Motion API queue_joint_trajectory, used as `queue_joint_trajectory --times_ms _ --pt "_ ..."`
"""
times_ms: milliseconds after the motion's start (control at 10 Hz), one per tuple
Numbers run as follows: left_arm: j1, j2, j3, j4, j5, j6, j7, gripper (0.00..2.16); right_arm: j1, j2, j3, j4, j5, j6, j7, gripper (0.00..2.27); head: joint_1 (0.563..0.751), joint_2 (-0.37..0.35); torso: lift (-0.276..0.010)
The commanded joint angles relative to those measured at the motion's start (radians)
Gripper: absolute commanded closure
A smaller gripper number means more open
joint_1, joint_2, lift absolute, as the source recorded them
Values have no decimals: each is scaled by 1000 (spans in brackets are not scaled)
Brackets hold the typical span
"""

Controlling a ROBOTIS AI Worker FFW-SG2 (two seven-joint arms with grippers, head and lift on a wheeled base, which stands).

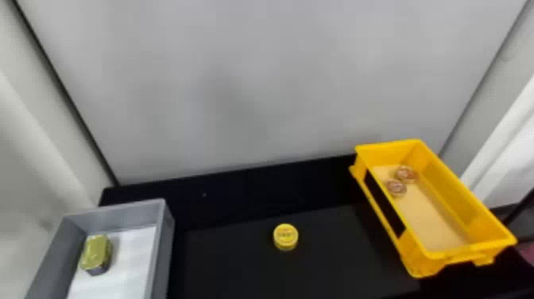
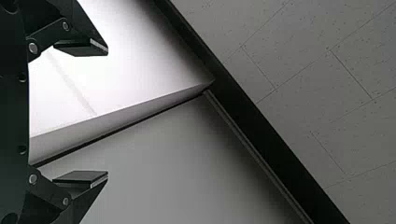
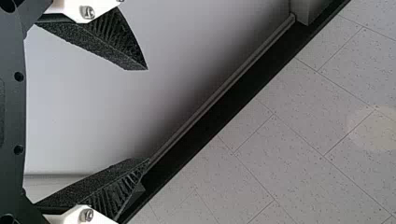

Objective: Pick up the round yellow can and place it in the yellow rectangular box

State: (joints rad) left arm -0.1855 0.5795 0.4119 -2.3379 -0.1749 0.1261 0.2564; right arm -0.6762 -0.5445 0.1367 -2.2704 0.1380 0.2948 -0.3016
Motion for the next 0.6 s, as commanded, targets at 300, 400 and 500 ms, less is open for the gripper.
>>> queue_joint_trajectory --times_ms 300,400,500 --pt "1 -1 -1 0 0 0 -3 314 -3 0 1 0 -3 6 1 78 740 18 0" --pt "3 -1 1 0 0 0 -3 314 -3 0 1 2 -3 6 1 78 740 18 0" --pt "4 -2 1 0 0 0 -3 314 -2 0 -2 3 -3 11 -1 78 740 18 0"
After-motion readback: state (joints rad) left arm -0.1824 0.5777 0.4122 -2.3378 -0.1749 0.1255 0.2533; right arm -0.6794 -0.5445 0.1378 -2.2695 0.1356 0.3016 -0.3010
